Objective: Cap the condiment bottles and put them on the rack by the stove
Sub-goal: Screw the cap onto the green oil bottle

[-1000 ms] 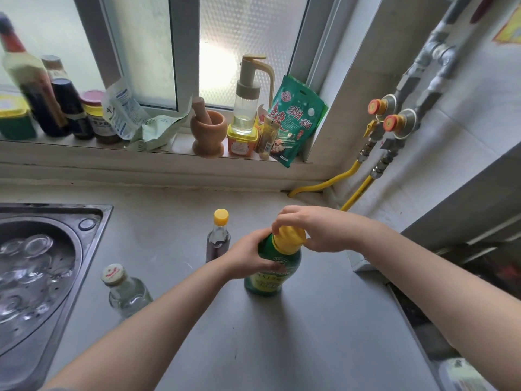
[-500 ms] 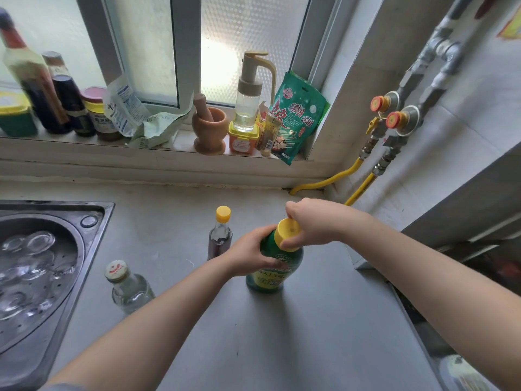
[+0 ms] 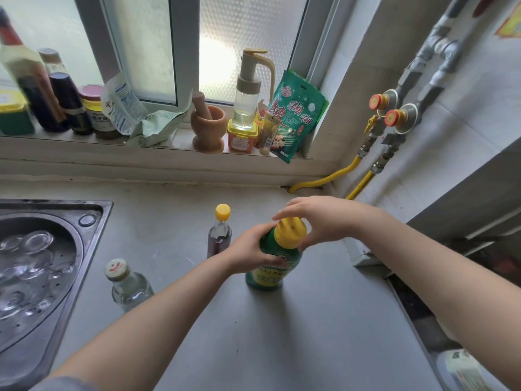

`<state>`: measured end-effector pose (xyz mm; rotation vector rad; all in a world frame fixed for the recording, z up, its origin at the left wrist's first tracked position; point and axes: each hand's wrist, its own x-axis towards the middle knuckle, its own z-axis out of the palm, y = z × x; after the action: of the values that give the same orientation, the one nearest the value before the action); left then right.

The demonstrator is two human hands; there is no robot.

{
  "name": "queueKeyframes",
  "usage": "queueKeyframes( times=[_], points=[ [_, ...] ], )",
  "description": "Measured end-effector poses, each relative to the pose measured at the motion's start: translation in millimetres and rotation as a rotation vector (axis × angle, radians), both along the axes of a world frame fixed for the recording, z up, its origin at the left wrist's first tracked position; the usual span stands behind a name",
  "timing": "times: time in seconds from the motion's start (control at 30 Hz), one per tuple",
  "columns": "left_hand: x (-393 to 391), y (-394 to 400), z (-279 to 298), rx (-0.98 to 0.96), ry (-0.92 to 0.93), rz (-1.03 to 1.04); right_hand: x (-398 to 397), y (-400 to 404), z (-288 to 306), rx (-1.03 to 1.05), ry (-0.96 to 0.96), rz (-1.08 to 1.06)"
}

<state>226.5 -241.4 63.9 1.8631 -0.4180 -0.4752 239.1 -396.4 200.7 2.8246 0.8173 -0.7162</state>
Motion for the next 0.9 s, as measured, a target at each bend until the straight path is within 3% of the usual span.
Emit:
queueKeyframes(
  times=[0.07,0.2,0.43,0.5,0.57,0.63,0.77,0.9],
  points=[
    [0,0,0,0.004,0.013,-0.004,-2,0,-6,0.016,-0.056,0.048],
    [-1,0,1,0.005,0.007,-0.016,-4,3,-7,-0.006,-0.11,-0.068],
    [-2,-1,0,0.02,0.036,0.004,-6,19,-23,-0.23,-0.416,-0.13],
    [-1,-1,0,0.025,0.032,-0.003,-2,9,-16,-0.202,-0.343,-0.151],
    [-1,-1,0,0.031,0.017,-0.002,0,-1,-11,-0.063,-0.123,-0.151],
    [-1,-1,1,0.028,0.018,0.004,-3,-4,-12,0.02,-0.037,-0.048],
    [-1,-2,2,0.027,0.0,0.002,-4,-3,-19,0.031,-0.155,-0.013],
    [-2,-1,1,0.047,-0.017,0.003,-5,9,-29,-0.13,-0.387,0.004]
  ],
)
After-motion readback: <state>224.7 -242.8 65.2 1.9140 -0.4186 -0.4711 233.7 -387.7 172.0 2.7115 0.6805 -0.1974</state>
